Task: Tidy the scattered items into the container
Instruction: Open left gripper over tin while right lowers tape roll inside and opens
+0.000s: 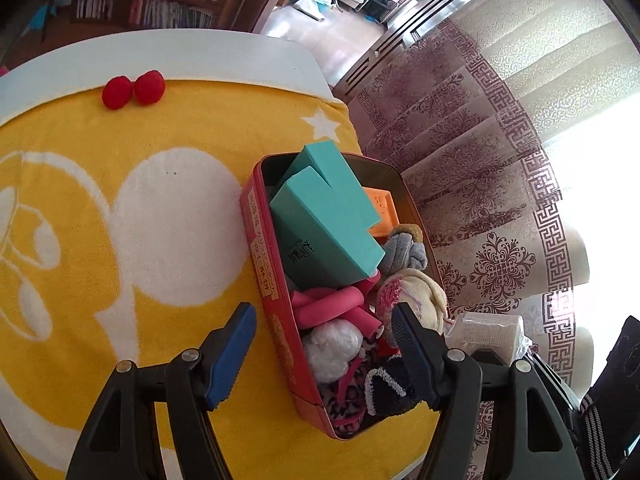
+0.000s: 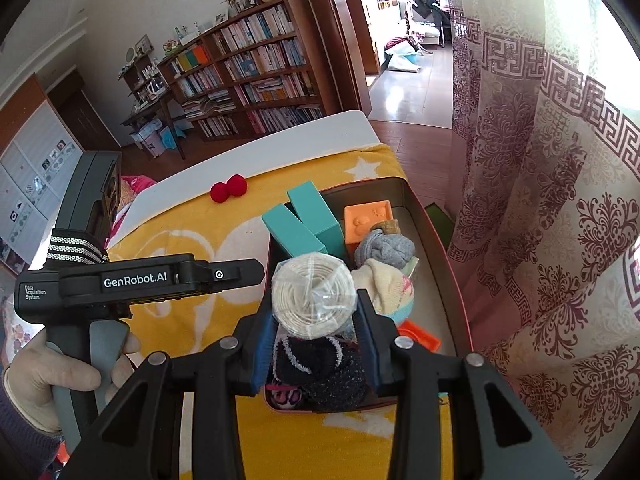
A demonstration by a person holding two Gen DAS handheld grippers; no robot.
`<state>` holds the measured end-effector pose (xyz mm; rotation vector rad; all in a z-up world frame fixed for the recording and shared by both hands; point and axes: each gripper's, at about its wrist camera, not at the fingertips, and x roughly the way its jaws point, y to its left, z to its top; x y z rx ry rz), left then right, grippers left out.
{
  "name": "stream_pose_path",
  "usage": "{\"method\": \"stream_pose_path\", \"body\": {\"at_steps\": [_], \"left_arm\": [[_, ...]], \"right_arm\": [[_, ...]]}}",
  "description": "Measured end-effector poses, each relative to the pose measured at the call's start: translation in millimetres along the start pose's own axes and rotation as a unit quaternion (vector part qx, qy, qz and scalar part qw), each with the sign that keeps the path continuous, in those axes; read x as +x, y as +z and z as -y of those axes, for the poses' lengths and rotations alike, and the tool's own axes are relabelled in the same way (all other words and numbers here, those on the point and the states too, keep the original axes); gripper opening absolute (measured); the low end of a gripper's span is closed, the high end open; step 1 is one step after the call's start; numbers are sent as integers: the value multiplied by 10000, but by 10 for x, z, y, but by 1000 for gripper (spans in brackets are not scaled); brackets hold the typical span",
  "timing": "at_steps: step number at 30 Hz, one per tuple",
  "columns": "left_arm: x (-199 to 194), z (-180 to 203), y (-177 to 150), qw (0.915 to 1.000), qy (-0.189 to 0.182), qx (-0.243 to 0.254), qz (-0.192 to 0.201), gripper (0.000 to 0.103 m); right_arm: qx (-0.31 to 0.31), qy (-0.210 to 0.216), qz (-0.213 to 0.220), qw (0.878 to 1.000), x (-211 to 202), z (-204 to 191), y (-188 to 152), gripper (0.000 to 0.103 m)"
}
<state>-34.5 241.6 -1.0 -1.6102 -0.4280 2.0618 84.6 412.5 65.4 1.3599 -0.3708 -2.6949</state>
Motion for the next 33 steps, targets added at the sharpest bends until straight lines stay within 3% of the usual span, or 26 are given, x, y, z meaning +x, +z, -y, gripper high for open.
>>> {"method": "stream_pose_path", "body": {"at_steps": [6,9,18,25,29,33], "left_arm": [[-110,-147,-39,9996,66,-251,80,72],[-127,-219,-85,9992,116,-378,97,80],[-183,-407,-163,9979,217,-599,102,80],[-294,-607,-176,9959,299,-827,193,84],[-333,-664,-182,9957,321,-839,207,84],[-369,-715,-181,9952,392,-871,225,84]], "right_arm": [[-423,-4,-141,9990,176,-173,-48,41],[-582,-72,-300,9978,341,-211,-103,41],[-672,-206,-698,9951,676,-172,-223,40],[-303,-39,-638,9975,525,-71,-178,44],[-174,51,-402,9990,343,-80,-117,59],[-41,125,-199,9997,201,-108,-24,61]]}}
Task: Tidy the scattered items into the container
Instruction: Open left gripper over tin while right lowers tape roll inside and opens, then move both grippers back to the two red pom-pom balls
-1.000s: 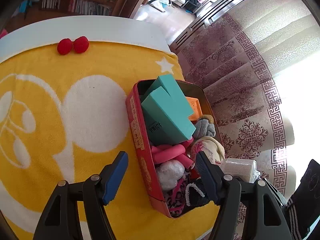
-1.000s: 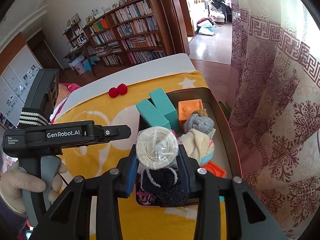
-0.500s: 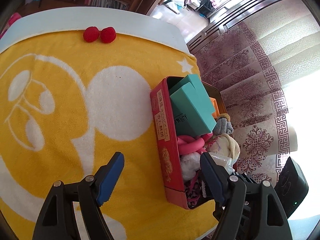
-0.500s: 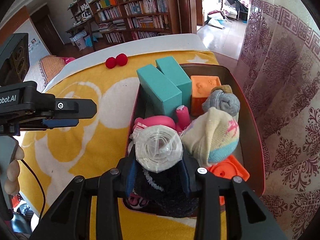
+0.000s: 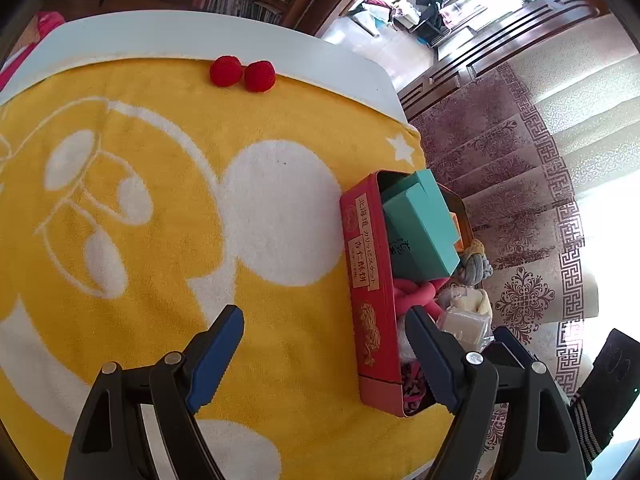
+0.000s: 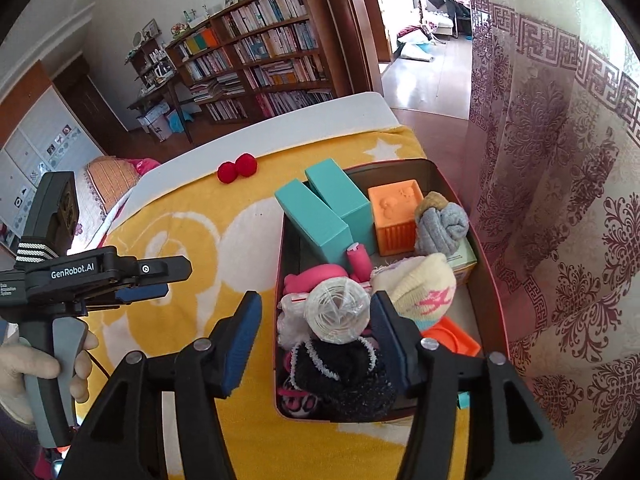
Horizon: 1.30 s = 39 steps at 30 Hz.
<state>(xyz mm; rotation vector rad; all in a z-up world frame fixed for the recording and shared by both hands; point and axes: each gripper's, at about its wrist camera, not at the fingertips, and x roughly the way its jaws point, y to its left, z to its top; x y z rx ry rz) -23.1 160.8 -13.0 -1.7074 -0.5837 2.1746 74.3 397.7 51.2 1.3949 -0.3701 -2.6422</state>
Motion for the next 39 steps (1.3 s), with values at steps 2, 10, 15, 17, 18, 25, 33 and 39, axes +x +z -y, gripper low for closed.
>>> {"method": "stream_pose_path", "body": {"at_steps": [2,10,15,17,18,25,33,39], "left_arm": [[-22,-52,10,10000,28,-47,12,84],[-130,-297,47,9996,135,-224,67,84],[-203,-454,121,9992,241,-281,124,85],[-235,-508,161,9990,319,-263,178,85],[-248,-538,182,9989,346,-265,198,85],[-319,-806,296,9979,456,-387,241,85],[-407,-1178,395,9957,566,-668,290,85],[-433,-1431,477,9937,575,-896,346,93]], "right_arm": [[59,21,84,9999,-48,-21,45,61],[218,43,295,9993,-82,-113,208,61],[181,84,249,9995,47,-270,307,61],[120,117,220,9996,106,-354,346,61],[83,130,196,9997,143,-400,369,61],[-14,229,33,9997,457,-683,546,62],[-84,368,-232,9990,857,-978,693,62],[113,377,-535,9978,1185,-1058,752,62]]}}
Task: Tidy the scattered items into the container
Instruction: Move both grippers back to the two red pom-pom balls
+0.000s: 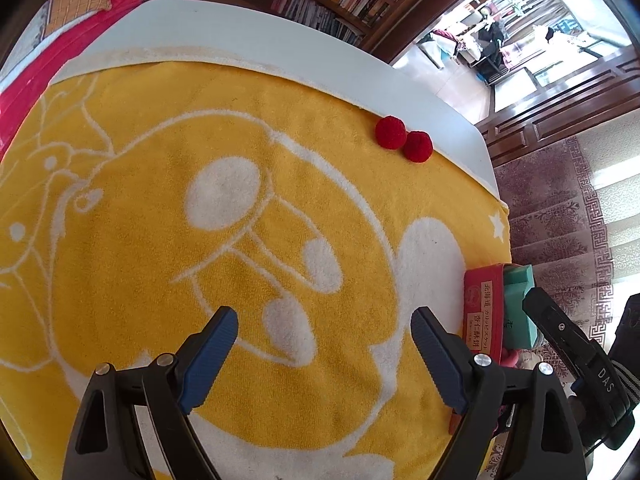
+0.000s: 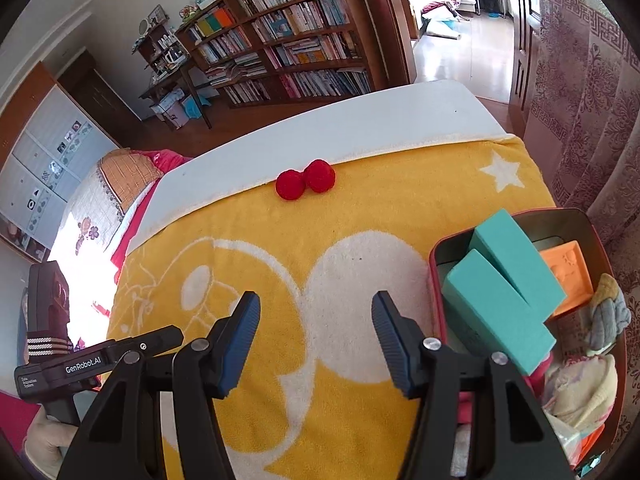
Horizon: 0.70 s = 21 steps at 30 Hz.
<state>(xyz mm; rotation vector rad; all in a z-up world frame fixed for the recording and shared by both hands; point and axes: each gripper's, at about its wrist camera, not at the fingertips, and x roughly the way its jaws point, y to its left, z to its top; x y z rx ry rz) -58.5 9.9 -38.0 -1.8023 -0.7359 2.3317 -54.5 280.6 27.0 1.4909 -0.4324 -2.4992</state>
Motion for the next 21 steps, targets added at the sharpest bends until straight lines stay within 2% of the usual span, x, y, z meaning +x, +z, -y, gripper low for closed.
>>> {"method": "stream_pose_path", "body": {"at_steps": [12,21], "left_arm": [[151,-205,264,9999,-85,-58,-61,93],[252,-256,490,9998,-153,-95,-62,93]], "right_arm": [[425,-201,-279,9985,531,108,237,62],[634,-277,-235,9973,745,201,522,62]]}}
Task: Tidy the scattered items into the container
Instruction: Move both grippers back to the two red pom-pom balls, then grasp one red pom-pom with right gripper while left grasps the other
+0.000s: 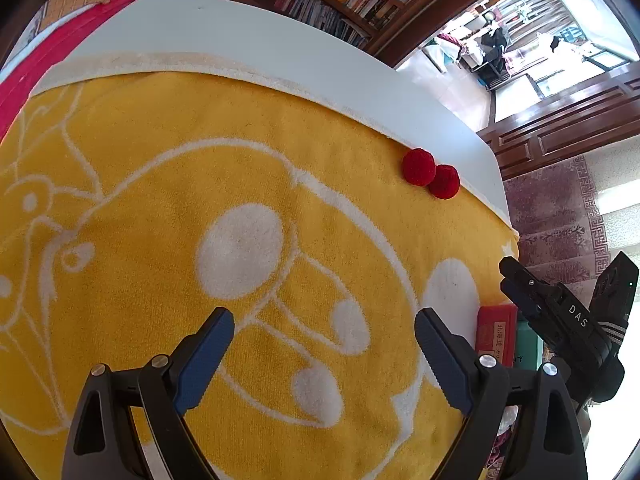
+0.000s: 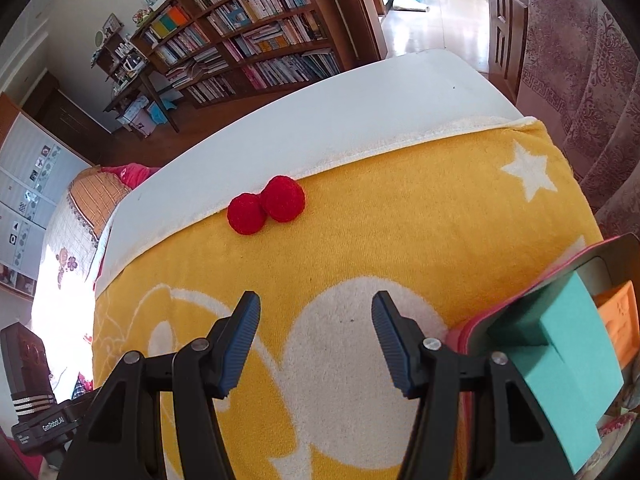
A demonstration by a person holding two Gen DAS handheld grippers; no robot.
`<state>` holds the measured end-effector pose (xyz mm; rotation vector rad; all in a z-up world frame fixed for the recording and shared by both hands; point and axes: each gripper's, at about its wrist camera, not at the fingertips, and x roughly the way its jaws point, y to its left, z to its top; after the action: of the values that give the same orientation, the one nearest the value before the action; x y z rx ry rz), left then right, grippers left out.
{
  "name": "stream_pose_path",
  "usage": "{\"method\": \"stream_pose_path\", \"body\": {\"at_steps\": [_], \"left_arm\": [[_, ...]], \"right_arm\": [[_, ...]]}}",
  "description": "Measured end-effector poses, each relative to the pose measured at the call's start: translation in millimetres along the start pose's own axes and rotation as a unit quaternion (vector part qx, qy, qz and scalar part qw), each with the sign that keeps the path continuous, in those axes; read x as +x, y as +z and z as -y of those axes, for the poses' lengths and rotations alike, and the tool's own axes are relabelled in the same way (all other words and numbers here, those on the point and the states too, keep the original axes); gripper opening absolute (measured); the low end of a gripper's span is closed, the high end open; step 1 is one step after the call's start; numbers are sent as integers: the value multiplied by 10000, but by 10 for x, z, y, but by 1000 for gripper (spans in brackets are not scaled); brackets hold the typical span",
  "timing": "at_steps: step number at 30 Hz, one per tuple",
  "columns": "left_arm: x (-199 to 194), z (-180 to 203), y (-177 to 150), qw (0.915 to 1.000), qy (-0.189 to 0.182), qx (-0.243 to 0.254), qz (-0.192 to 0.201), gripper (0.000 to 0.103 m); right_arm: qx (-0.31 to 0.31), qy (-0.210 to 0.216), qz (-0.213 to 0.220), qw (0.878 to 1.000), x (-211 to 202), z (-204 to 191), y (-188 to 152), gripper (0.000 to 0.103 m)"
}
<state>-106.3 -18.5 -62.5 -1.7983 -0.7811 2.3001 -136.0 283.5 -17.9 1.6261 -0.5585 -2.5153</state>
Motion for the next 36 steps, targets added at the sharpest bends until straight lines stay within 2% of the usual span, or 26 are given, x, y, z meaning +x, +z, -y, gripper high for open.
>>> {"method": "stream_pose_path", "body": {"at_steps": [5,14,22,25,26,27,28,36], "left_arm": [[83,66,108,9999,-46,96,-1,93],[193,118,237,9996,56,281,8,93],[240,153,426,9981,285,525,162,93],[302,202,494,9978,307,575,135,93],[328,233,515,9976,303,609,123,93],[353,265,532,9973,307,656,110,93],[383,308,553,9969,313,719,95,93],[693,750,769,9920,230,1241,60,93]], "right_arm": [[65,-10,-15,10000,126,-14,186,62],[-306,-38,-65,9995,468,-244,529,62],[-432,-56,-217,9988,797,-318,674,62],[-406,50,-412,9983,927,-300,704,62],[-372,98,-451,9982,945,-283,702,59],[-341,83,-446,9984,949,-255,700,44],[-314,96,-452,9984,940,-229,696,41],[-620,-33,-64,9980,543,-158,596,40]]}}
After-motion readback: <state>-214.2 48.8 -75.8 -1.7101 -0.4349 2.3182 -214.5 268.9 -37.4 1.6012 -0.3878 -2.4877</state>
